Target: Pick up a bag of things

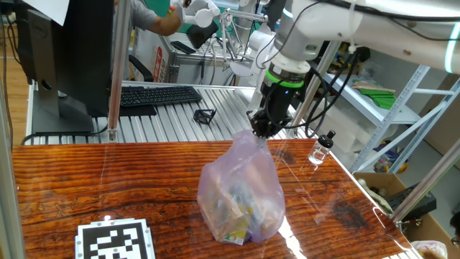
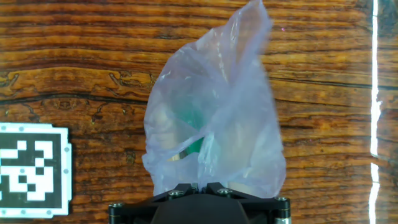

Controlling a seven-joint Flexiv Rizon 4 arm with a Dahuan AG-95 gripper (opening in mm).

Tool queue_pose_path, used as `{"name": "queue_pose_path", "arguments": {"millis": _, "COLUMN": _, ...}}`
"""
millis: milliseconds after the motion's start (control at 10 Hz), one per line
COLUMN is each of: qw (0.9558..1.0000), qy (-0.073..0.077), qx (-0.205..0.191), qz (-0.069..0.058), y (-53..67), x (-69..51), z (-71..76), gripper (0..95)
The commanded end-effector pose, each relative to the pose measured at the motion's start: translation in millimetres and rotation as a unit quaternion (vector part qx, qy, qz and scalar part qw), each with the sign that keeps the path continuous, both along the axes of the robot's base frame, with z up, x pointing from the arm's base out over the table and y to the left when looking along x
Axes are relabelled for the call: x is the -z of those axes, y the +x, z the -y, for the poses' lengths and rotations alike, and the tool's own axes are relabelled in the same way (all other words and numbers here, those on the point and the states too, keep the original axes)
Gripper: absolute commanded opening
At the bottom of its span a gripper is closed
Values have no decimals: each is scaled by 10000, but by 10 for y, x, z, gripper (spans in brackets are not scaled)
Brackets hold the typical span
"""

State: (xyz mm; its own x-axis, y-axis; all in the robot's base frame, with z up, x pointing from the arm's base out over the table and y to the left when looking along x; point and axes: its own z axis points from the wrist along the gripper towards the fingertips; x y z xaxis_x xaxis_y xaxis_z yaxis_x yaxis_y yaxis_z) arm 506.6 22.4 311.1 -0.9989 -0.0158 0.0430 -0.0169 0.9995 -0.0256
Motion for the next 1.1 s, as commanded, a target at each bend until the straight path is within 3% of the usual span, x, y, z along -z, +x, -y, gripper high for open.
{"name": "queue_pose_path", "arguments": {"millis": 100, "qw": 10000, "qy": -33, "qx": -23, "qz": 1, "y": 13, "x": -43, "z": 1, "gripper": 0}}
{"name": "queue_pose_path", "arguments": {"millis": 1100, "qw": 9998, "qy": 14, "qx": -189, "qz": -54, "y": 44, "x": -221, "z": 225, "gripper": 0}}
